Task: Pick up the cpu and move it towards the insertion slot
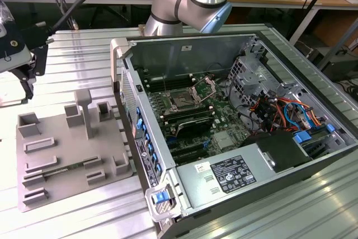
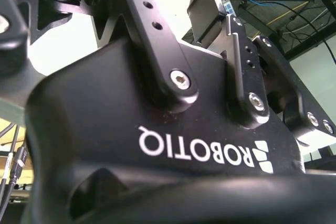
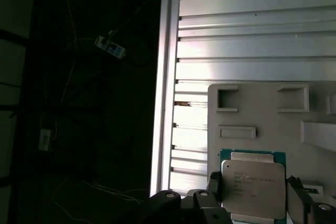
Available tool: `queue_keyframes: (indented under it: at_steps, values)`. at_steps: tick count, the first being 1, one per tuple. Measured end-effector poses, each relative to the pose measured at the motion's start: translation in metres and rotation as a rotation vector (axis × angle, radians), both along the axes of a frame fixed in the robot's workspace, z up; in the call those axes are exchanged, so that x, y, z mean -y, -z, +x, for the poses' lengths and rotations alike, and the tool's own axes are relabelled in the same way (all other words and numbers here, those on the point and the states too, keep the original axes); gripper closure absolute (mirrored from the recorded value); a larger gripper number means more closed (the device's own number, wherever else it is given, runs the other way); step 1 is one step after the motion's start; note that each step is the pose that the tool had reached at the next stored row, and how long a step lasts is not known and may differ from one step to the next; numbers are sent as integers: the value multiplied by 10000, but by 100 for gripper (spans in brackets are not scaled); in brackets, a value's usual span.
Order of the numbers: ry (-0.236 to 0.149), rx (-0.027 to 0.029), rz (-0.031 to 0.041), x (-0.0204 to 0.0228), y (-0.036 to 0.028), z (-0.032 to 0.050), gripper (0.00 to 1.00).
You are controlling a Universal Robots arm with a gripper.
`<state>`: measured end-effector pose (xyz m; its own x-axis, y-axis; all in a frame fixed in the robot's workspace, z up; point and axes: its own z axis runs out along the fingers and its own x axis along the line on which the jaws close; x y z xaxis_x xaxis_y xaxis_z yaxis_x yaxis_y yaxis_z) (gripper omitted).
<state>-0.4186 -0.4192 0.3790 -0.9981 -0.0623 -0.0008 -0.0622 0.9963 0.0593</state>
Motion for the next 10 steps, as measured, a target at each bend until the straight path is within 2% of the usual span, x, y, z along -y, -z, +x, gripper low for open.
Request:
queue_keyframes:
  at_steps: [10]
  values:
    - [0,0,-1,0,-51,0,45]
